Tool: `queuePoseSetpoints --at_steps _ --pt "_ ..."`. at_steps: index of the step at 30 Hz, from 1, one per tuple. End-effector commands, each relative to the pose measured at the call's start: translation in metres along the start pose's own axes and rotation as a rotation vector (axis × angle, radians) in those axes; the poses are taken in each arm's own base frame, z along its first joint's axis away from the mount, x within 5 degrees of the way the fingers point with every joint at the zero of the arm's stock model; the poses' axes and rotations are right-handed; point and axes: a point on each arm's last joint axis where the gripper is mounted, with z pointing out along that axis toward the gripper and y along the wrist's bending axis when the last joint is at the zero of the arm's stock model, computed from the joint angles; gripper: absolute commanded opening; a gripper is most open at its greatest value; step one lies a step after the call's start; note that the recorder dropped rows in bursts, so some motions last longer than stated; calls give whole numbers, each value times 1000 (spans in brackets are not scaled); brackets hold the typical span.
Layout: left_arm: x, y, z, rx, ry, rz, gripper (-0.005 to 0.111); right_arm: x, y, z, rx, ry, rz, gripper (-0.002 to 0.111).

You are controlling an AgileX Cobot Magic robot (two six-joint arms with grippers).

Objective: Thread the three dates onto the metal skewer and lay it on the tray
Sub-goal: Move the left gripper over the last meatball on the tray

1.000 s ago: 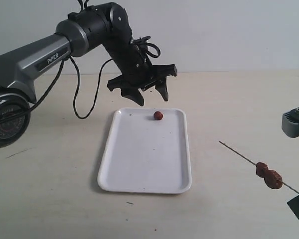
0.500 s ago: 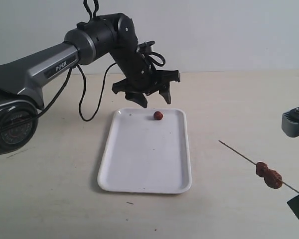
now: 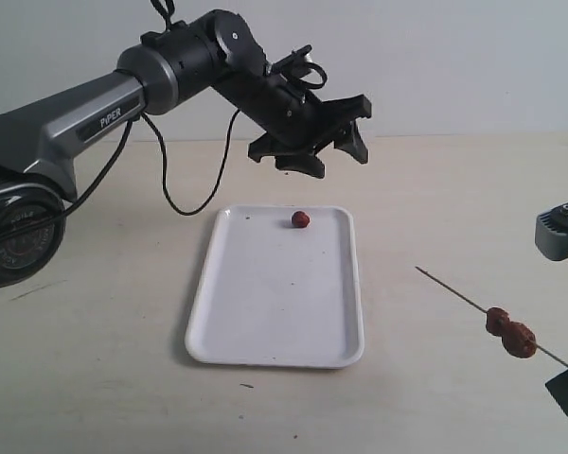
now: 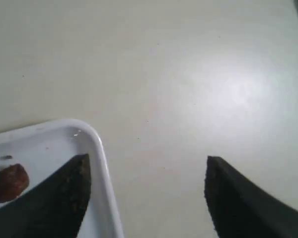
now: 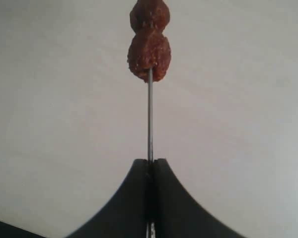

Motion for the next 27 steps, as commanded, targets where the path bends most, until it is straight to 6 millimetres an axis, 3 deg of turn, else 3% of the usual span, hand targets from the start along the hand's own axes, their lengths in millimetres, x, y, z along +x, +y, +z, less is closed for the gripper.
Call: queuePoseSetpoints --at_steps 1,9,18,23,27 --pt "-8 -15 -16 54 -63 -2 64 -1 -1 -1 2 -30 1 0" --pt "-20 -29 -21 222 -178 -111 64 -3 -1 -1 3 -46 -6 0" --pt "-20 -1 -17 -64 -180 75 64 -3 -1 -1 3 -46 -6 0" --pt "-18 12 -13 -199 -170 69 64 -3 -1 -1 3 -46 -6 0" --pt "-7 29 -3 -312 -66 56 64 -3 -1 -1 3 -46 -6 0"
